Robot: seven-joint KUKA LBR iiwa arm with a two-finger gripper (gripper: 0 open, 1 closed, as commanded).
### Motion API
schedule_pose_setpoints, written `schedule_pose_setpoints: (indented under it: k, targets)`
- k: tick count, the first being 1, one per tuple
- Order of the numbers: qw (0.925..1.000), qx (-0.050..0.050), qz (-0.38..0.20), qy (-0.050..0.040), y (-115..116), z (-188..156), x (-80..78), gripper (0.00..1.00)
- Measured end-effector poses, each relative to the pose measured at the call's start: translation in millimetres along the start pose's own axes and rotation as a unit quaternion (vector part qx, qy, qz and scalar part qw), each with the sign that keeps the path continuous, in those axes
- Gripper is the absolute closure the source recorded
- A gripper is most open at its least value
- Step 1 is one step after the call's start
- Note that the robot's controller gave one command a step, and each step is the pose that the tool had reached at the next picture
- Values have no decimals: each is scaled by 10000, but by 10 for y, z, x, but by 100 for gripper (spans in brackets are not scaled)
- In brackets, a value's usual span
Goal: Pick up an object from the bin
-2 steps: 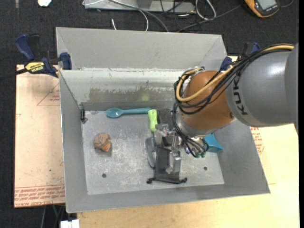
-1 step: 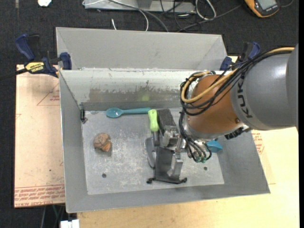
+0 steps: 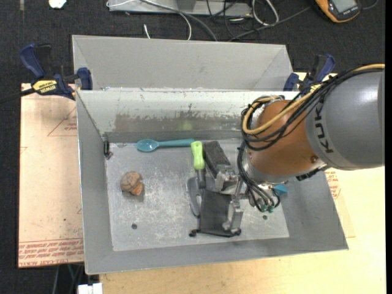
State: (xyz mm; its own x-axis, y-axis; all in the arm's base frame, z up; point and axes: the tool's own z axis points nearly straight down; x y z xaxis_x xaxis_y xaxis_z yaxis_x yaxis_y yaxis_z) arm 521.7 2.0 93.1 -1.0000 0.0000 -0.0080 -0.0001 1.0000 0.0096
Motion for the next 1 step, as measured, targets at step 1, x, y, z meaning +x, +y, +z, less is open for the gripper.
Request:
schedule_pose_setpoints:
  k: [1]
  targets:
    - [9997,-3,259,13,3,76,367,0]
